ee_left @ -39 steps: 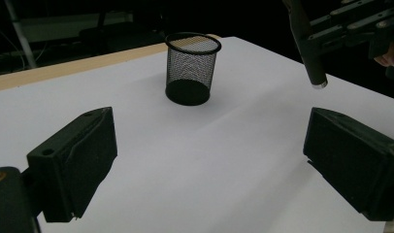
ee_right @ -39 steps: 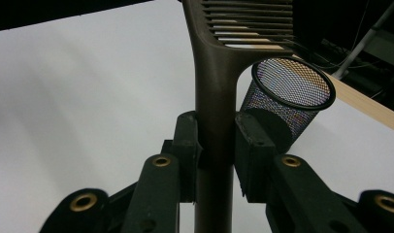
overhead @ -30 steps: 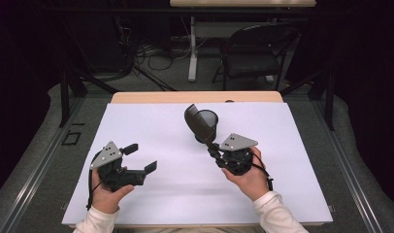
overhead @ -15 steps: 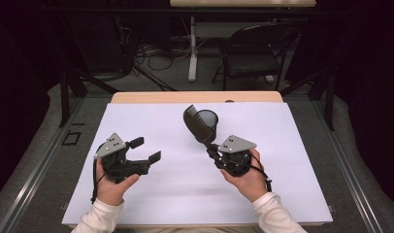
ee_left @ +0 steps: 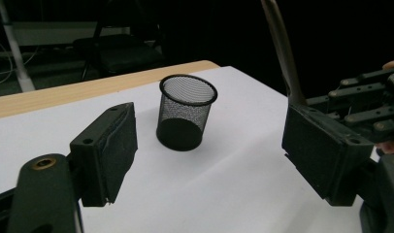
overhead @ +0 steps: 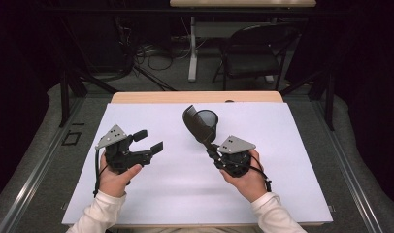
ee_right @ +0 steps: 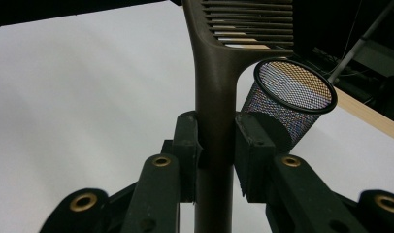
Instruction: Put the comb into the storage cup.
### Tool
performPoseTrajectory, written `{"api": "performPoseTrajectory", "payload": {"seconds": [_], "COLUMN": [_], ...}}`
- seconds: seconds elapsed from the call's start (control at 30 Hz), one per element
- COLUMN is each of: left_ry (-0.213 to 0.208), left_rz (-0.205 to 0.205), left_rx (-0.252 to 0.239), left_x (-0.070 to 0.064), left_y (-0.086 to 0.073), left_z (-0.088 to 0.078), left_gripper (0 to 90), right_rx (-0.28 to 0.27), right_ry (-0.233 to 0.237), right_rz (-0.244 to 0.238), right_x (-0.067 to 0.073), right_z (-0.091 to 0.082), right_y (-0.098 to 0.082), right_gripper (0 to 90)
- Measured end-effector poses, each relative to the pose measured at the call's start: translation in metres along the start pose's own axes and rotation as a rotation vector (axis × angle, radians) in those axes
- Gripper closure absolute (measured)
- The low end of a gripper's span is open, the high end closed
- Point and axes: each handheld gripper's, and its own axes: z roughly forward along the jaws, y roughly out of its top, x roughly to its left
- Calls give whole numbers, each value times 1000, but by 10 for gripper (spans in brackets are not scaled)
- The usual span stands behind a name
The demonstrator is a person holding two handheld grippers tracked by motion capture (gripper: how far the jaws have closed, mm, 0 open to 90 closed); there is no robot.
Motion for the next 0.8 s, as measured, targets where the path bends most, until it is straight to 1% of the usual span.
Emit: {"api": "performPoseTrajectory", "payload": {"seconds": [0.07,0.13,0.17,0.43,0.57,0.7,0.8], "left_ry": [5,-7,-4,-19,-24,-43,-53], "left_rz": [-1,-10,-12,-35,-61,-99,-116], "left_rx": [7,10,13,2,8,14,11], "left_x": [0,1,1,-1,-1,-1,-1], "left_y": [2,3,4,8,10,11,12], "left_z": [1,3,3,8,11,14,16], "left_gripper": [218,223,231,281,284,298,321], "right_rx": [-1,2,2,-5,-6,-7,-7], "right_ry": [0,-1,0,-3,-4,-5,-4], "right_rz": [-1,-1,-2,-7,-9,-6,-7], "right_x": [0,1,1,2,2,2,2], "right_z": [0,1,1,1,1,1,1], "right_y": [0,0,0,0,0,0,0], "right_gripper": [731,731,731,731,731,731,731]}}
